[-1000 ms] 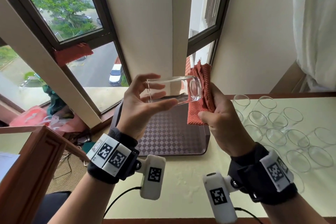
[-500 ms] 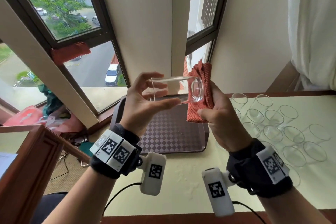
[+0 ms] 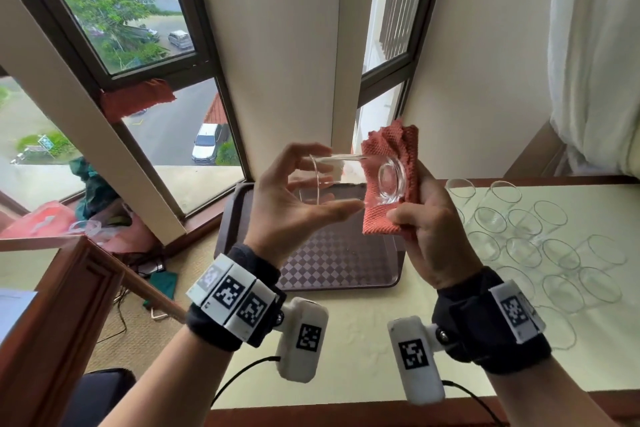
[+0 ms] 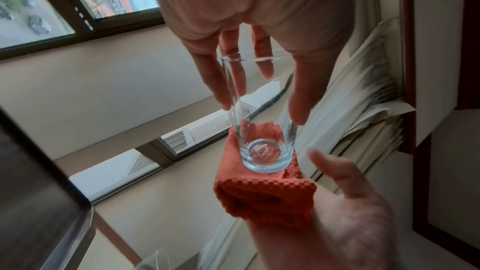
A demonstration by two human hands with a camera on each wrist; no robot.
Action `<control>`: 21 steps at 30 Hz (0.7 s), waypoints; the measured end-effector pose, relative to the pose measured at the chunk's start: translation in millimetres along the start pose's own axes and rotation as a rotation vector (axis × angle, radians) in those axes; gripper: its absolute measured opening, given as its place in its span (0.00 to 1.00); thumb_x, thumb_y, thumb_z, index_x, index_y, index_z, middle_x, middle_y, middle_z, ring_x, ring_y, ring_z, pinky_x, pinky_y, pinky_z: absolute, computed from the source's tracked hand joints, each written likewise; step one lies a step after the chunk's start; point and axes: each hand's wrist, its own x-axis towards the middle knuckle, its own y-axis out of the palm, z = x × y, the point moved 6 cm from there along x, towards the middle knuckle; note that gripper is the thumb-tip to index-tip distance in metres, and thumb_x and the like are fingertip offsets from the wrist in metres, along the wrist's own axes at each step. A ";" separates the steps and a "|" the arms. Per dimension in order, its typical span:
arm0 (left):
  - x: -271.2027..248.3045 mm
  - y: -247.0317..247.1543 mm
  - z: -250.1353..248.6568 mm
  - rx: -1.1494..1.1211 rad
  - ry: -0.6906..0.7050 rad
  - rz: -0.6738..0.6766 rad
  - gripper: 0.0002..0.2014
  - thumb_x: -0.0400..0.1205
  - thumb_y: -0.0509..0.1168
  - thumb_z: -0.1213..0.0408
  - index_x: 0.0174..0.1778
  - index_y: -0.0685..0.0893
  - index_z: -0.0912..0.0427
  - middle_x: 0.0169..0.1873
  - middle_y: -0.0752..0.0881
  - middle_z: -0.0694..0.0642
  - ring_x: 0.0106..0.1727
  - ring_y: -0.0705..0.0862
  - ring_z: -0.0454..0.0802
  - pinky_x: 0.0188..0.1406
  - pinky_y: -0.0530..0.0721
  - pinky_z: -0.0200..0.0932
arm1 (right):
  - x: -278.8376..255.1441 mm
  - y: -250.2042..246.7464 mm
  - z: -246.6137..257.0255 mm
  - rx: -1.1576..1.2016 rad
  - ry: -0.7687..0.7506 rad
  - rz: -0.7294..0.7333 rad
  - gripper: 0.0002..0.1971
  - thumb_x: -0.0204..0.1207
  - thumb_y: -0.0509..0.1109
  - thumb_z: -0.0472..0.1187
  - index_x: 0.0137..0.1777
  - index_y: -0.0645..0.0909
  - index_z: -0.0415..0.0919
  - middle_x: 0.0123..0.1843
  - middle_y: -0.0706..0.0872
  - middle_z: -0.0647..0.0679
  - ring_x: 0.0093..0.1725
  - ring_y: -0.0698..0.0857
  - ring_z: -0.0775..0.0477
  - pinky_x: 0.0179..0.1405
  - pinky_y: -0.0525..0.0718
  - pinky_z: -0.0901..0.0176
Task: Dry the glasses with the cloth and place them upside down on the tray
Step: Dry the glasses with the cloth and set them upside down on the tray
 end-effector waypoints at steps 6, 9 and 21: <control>-20.4 -1.2 19.6 -0.152 -0.080 -0.048 0.37 0.54 0.85 0.49 0.60 0.81 0.43 0.56 0.90 0.51 0.57 0.90 0.48 0.50 0.90 0.45 | -3.1 2.2 -5.4 0.087 0.038 -0.064 0.30 0.72 0.72 0.41 0.76 0.75 0.41 0.67 0.86 0.38 0.66 0.86 0.35 0.58 0.88 0.44; -26.2 2.6 28.4 -0.256 -0.157 -0.036 0.44 0.49 0.87 0.43 0.61 0.81 0.46 0.55 0.90 0.51 0.58 0.90 0.51 0.50 0.89 0.43 | -4.4 4.0 -6.2 0.061 0.045 -0.097 0.27 0.70 0.74 0.42 0.70 0.77 0.43 0.62 0.89 0.42 0.63 0.88 0.36 0.59 0.89 0.41; -29.9 36.9 29.7 -0.003 -0.221 0.188 0.39 0.54 0.87 0.44 0.56 0.75 0.46 0.59 0.89 0.51 0.59 0.89 0.47 0.55 0.90 0.49 | -12.1 -20.0 22.9 -0.184 -0.050 -0.079 0.21 0.64 0.82 0.42 0.58 0.83 0.45 0.51 0.93 0.51 0.55 0.92 0.44 0.61 0.89 0.43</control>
